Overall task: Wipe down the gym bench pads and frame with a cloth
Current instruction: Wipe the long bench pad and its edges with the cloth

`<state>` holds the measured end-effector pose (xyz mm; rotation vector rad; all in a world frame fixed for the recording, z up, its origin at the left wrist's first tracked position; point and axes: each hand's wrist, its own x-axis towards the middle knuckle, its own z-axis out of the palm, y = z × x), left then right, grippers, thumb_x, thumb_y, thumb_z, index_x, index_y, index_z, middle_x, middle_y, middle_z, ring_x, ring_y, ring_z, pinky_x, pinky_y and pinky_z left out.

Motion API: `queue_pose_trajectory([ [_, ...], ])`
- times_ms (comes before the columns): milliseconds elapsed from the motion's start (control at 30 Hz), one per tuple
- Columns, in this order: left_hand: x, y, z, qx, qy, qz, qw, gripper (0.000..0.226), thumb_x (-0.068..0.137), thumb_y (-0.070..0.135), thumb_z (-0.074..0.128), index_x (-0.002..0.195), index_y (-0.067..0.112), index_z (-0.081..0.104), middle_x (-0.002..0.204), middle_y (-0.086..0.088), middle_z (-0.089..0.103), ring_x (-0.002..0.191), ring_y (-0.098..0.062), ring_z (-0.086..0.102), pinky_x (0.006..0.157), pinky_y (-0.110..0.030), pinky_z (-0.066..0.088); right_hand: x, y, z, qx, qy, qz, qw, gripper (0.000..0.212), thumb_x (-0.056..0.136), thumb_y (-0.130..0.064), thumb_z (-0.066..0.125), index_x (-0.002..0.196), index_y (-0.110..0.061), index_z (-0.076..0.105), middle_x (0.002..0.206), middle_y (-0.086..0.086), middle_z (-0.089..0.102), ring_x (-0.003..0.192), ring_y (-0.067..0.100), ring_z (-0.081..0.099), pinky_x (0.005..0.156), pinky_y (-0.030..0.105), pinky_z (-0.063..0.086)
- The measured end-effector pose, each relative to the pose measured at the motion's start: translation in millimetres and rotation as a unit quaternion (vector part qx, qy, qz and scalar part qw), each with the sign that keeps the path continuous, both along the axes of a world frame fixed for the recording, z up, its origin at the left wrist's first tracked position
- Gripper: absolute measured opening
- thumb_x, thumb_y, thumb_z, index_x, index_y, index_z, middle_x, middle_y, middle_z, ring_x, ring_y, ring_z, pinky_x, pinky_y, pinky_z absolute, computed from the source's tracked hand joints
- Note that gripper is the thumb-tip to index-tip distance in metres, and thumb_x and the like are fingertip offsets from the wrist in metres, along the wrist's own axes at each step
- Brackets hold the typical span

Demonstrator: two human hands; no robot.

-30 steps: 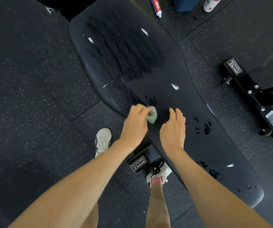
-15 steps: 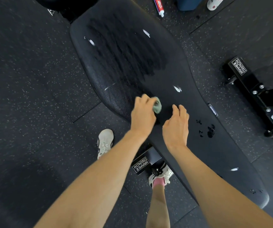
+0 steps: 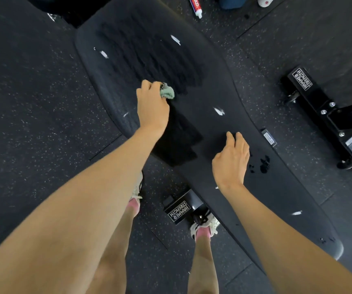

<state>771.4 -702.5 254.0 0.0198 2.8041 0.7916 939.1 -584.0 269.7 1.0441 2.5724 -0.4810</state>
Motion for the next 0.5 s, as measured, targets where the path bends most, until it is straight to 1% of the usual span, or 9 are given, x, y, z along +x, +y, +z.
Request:
queue_pose_trajectory([
  [33,10.3,7.8,-0.1,-0.012,0.01,-0.024,1.0,0.027,0.092,0.002,0.05,0.117,0.008,0.058,0.12,-0.011,0.05,0.107,-0.027,0.044,0.083,-0.028,0.038,-0.6,0.6,-0.1,-0.002,0.001,-0.002,1.0,0.058,0.094,0.0,0.045,0.149,-0.007,0.027,0.157,0.013,0.02,0.144,0.027,0.018,0.119,0.038,0.014],
  [100,38.7,24.7,1.0,-0.008,0.018,-0.088,0.996,0.03,0.088,-0.003,0.05,0.114,0.008,0.06,0.115,-0.011,0.052,0.103,-0.029,0.044,0.081,-0.031,0.036,-1.5,2.5,-0.4,-0.007,0.002,-0.007,1.0,0.059,0.095,0.0,0.045,0.15,-0.008,0.025,0.157,0.012,0.019,0.145,0.026,0.016,0.119,0.037,0.014],
  [167,68.0,40.3,1.1,0.017,0.01,-0.152,0.988,0.033,0.082,-0.006,0.053,0.111,0.007,0.062,0.109,-0.012,0.054,0.1,-0.031,0.046,0.077,-0.035,0.042,-2.5,5.0,0.0,-0.011,0.004,-0.012,1.0,0.06,0.095,0.001,0.044,0.15,-0.008,0.024,0.158,0.012,0.018,0.145,0.026,0.015,0.119,0.036,0.014],
  [267,98.8,53.2,1.2,0.051,-0.027,-0.197,0.979,0.035,0.081,-0.007,0.057,0.113,0.006,0.063,0.107,-0.011,0.055,0.1,-0.029,0.046,0.072,-0.038,0.049,-4.4,10.4,1.9,-0.018,0.007,-0.018,1.0,0.063,0.093,0.003,0.045,0.151,-0.008,0.023,0.158,0.011,0.017,0.146,0.025,0.014,0.119,0.036,0.014],
  [367,99.8,49.7,1.4,0.092,-0.075,-0.26,0.958,0.035,0.085,-0.004,0.055,0.118,0.008,0.062,0.108,-0.008,0.056,0.1,-0.025,0.046,0.078,-0.041,0.048,-6.1,17.3,2.6,-0.018,0.011,-0.02,1.0,0.063,0.093,0.002,0.046,0.151,-0.008,0.023,0.158,0.011,0.017,0.146,0.024,0.014,0.119,0.035,0.015],
  [433,84.5,40.5,7.5,0.109,-0.057,-0.249,0.961,0.033,0.085,-0.004,0.055,0.115,0.007,0.063,0.106,-0.009,0.056,0.099,-0.026,0.048,0.082,-0.039,0.044,-7.8,21.9,3.4,-0.017,0.011,-0.022,1.0,0.061,0.094,0.0,0.044,0.151,-0.008,0.023,0.158,0.012,0.017,0.146,0.025,0.015,0.119,0.036,0.015],
  [500,56.6,33.7,12.0,0.1,-0.009,-0.164,0.981,0.031,0.085,-0.004,0.054,0.113,0.007,0.063,0.107,-0.012,0.056,0.102,-0.028,0.048,0.085,-0.03,0.038,-9.8,26.2,3.7,-0.013,0.011,-0.025,1.0,0.058,0.097,-0.004,0.043,0.151,-0.007,0.022,0.158,0.013,0.017,0.146,0.026,0.015,0.119,0.036,0.015],
])
